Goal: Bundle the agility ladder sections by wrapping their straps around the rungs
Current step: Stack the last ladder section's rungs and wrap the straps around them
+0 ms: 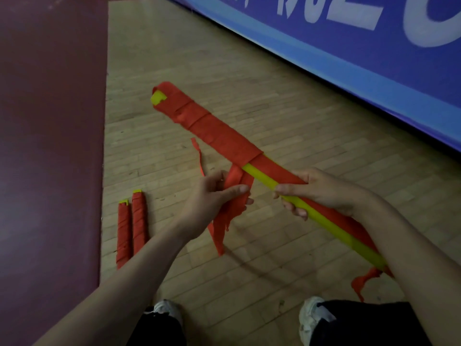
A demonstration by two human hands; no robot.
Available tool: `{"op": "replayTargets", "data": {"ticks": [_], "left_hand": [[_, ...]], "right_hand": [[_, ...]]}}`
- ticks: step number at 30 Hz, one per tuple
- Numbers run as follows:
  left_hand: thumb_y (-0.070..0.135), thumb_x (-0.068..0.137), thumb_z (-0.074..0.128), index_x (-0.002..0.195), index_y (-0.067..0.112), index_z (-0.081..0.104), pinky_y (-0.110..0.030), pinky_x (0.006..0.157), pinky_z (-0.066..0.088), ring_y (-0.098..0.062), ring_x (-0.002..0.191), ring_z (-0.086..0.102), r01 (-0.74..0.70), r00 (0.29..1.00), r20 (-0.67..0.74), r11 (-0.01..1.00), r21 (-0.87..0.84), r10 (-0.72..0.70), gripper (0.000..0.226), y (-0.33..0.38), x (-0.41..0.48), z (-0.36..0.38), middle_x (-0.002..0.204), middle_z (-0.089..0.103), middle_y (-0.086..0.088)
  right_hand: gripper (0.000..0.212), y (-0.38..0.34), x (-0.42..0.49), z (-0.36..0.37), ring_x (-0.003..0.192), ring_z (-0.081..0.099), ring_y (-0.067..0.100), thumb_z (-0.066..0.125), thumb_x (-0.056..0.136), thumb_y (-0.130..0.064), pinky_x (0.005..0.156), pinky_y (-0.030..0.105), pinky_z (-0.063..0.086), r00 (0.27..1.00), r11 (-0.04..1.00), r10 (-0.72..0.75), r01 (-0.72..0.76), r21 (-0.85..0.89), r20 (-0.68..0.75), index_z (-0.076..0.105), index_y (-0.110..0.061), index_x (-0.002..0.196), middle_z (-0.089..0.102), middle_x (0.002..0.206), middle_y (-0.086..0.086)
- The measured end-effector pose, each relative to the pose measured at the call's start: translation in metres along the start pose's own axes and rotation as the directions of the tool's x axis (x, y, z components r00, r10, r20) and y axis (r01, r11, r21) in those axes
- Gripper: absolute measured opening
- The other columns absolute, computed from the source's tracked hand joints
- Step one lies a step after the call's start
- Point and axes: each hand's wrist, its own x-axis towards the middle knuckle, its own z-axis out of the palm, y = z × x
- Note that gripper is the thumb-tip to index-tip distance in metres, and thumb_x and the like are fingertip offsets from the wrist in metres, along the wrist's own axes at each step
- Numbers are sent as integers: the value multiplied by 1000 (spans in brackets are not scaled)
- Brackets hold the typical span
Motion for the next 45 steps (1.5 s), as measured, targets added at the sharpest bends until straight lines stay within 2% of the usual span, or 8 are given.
{"op": "replayTargets", "data": {"ticks": [15,20,24,29,34,40,43,45], "left_hand": [[17,81,65,94,-4,62,-30,62,58,-19,61,67,190,964,186,982,6,-188,25,-3,-2,1,70,67,-15],[10,91,59,91,-3,63,-28,60,58,-17,62,68,236,962,152,971,-39,-228,14,-6,-4,2,72,69,-13],[7,93,57,98,-6,64,-26,63,59,-16,64,70,189,979,95,976,-109,-179,16,-7,-4,5,78,71,-14],[6,92,57,97,-3,66,-32,72,60,-18,71,71,128,991,49,987,-92,-124,14,-7,-6,5,86,72,-15],[9,91,59,92,-1,68,-36,73,59,-20,72,72,112,993,-23,990,-81,-114,13,-3,-5,7,86,73,-17],[18,91,63,91,-3,67,-31,64,60,-25,69,71,136,973,-163,978,-161,-163,22,-1,-3,9,80,71,-20],[15,91,62,89,-2,67,-30,62,59,-26,67,71,127,977,-152,979,-160,-151,18,2,-2,7,77,71,-19],[15,90,63,89,0,67,-31,65,59,-27,68,71,112,983,-129,984,-142,-130,16,5,-2,6,78,71,-19]], "right_hand": [[8,14,18,3,46,48,10,59,93,-28,48,26,41,983,947,-104,51,-317,-154,60,-26,85,56,62,0],[28,12,17,16,91,62,18,46,94,-50,73,32,44,940,513,-235,-96,-853,-248,51,-36,118,64,96,-6],[33,15,23,35,113,55,26,34,100,-45,75,34,37,916,307,-326,-131,-943,-234,36,-32,130,54,124,-1],[42,24,28,41,113,50,29,37,101,-27,77,35,37,913,181,-360,-132,-974,-191,26,-26,141,45,122,7],[54,40,36,41,69,58,33,78,74,-22,58,37,47,780,48,-609,-146,-988,-145,50,-12,119,53,87,14],[63,41,38,49,84,58,35,73,79,-28,70,41,47,778,47,-612,-143,-989,-141,39,-9,129,53,103,16],[58,27,32,44,110,52,26,58,89,-44,85,37,42,879,338,-432,-50,-940,-202,34,-21,137,48,124,4],[57,15,24,33,101,57,11,66,81,-53,77,28,45,921,582,-322,11,-813,-218,42,-34,129,57,114,-8]]}}
